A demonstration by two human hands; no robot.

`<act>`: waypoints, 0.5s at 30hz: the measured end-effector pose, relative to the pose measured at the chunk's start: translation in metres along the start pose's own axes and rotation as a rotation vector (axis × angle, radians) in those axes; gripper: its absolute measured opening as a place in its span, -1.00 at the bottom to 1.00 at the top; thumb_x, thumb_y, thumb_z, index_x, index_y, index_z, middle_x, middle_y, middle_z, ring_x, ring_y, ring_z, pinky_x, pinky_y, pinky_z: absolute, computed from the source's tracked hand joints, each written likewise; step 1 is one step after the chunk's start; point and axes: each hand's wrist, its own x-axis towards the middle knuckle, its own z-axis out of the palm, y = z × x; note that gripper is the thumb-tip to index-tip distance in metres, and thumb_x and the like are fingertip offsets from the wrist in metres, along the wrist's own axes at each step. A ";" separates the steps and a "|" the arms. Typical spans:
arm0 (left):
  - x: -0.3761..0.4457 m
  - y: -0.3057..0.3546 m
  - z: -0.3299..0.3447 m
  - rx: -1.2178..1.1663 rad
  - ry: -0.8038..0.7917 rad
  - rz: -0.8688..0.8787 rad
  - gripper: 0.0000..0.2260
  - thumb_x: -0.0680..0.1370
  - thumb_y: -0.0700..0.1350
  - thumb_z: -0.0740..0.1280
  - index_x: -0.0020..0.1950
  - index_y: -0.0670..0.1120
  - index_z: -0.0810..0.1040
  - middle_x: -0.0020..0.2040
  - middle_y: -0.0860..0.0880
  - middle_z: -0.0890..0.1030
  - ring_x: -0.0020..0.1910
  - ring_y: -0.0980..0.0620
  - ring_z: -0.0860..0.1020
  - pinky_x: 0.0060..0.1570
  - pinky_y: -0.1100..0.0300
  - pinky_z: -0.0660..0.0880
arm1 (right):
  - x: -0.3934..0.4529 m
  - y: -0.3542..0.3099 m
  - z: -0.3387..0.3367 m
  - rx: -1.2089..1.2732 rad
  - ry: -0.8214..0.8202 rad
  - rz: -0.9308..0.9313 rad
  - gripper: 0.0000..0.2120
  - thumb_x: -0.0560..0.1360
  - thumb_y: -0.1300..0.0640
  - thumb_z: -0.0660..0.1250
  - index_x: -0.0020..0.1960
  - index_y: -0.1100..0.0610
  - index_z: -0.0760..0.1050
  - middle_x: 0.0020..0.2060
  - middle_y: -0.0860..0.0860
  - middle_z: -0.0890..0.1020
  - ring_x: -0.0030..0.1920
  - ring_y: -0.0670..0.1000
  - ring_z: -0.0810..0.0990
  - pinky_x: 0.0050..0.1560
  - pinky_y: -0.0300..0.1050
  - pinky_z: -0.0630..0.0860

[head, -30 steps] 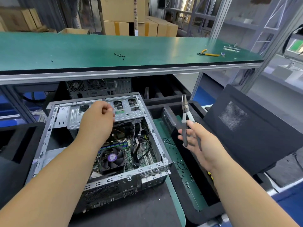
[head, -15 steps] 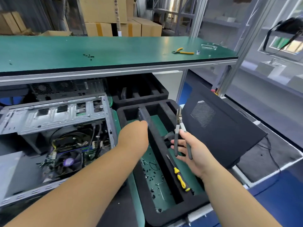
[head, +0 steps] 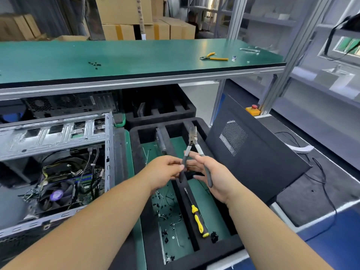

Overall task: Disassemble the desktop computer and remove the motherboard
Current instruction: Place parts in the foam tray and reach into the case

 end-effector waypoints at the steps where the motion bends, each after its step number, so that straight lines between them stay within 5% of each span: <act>1: 0.003 -0.004 0.002 0.034 0.086 0.003 -0.81 0.56 -0.17 0.33 0.15 0.00 0.61 -0.03 0.06 0.67 -0.01 0.13 0.62 0.01 0.25 0.55 | 0.006 0.001 -0.002 -0.098 0.014 -0.008 -0.68 0.64 0.01 0.08 0.31 -0.06 0.50 0.13 -0.08 0.65 0.16 -0.09 0.57 0.07 -0.14 0.43; 3: 0.010 -0.017 0.007 0.136 0.245 -0.029 -0.83 0.53 -0.18 0.34 0.05 0.03 0.63 -0.08 0.05 0.68 -0.02 0.06 0.62 0.07 0.11 0.54 | 0.017 0.004 -0.007 -0.331 0.086 -0.026 -0.72 0.63 0.01 0.12 0.21 -0.11 0.56 0.05 -0.12 0.64 -0.01 -0.10 0.58 -0.07 -0.14 0.47; 6: 0.018 -0.042 0.017 0.095 0.357 -0.136 -0.84 0.53 -0.15 0.31 -0.12 0.10 0.63 -0.19 0.05 0.67 -0.22 -0.01 0.60 -0.17 0.11 0.53 | 0.035 0.011 -0.019 -0.608 0.213 -0.005 -0.79 0.57 -0.04 0.22 -0.01 0.05 0.56 -0.22 -0.01 0.58 -0.32 -0.04 0.49 -0.30 -0.11 0.41; 10: 0.030 -0.075 0.027 0.036 0.441 -0.261 -0.87 0.53 -0.14 0.33 -0.12 0.07 0.63 -0.30 0.02 0.59 -0.39 0.02 0.46 -0.39 0.19 0.41 | 0.058 0.027 -0.022 -0.871 0.206 0.053 -0.86 0.57 0.05 0.24 0.01 0.04 0.55 -0.19 0.01 0.60 -0.23 0.06 0.53 -0.20 0.01 0.51; 15: 0.036 -0.102 0.025 0.087 0.480 -0.343 -0.83 0.56 -0.14 0.26 0.04 0.03 0.63 -0.18 0.04 0.62 -0.29 0.04 0.53 -0.36 0.25 0.40 | 0.078 0.044 -0.004 -0.732 0.127 0.100 -0.91 0.55 0.07 0.29 -0.11 -0.03 0.53 -0.35 -0.11 0.52 -0.37 -0.06 0.45 -0.39 -0.22 0.37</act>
